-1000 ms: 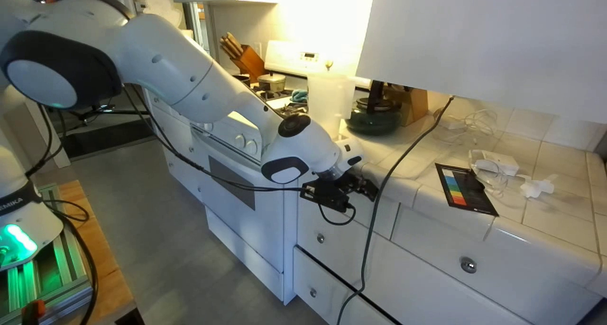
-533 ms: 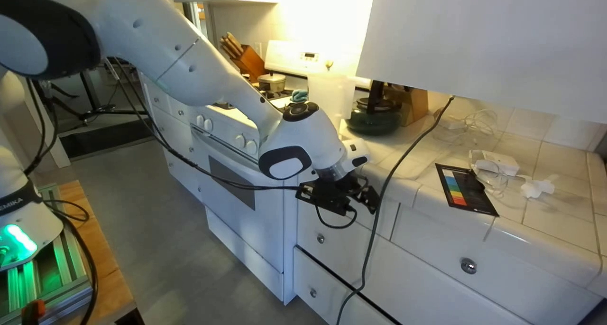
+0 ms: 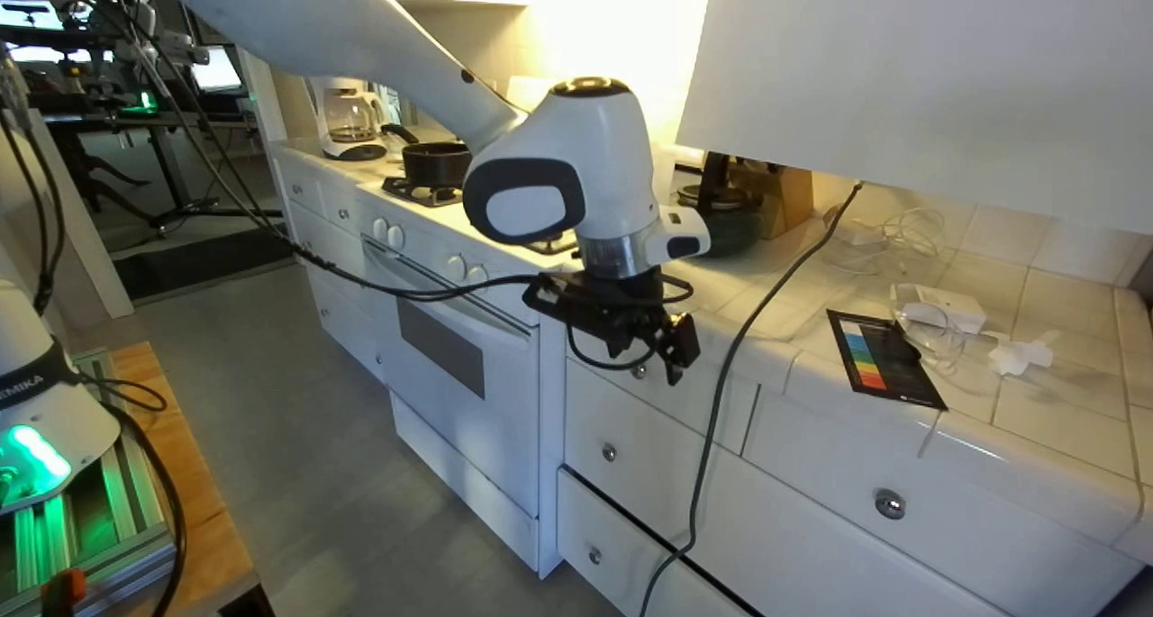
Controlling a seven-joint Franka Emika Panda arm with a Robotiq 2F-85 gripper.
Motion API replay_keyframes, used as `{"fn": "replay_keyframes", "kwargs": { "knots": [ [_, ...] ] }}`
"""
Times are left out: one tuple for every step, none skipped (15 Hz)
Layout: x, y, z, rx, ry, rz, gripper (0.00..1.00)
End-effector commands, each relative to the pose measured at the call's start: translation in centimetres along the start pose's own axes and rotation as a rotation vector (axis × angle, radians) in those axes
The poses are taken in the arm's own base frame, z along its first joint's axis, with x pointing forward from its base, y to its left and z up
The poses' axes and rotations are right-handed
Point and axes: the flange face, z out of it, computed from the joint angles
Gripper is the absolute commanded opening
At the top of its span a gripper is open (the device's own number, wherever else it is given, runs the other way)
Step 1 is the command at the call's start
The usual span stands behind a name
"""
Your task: Put the blue tape into the drawer
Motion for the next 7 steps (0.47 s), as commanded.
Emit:
{"fn": "replay_keyframes", "kwargs": {
  "knots": [
    [0.2,-2.4,-4.0,0.078,-0.047,0.021,1.0],
    [0.5,-2.9,-4.8,0.088,-0.06,0.027,1.0],
    [0.8,-3.5,-5.4,0.091,-0.073,0.026,1.0],
    [0.9,-4.1,-6.1,0.081,-0.08,0.021,1.0],
    [1.1,-4.4,-6.3,0.016,-0.061,0.017,1.0],
    [1.9,-3.1,-5.3,0.058,-0.061,0.003,1.0],
    [2.1,-3.4,-5.6,0.049,-0.063,0.0,1.0]
  ]
}}
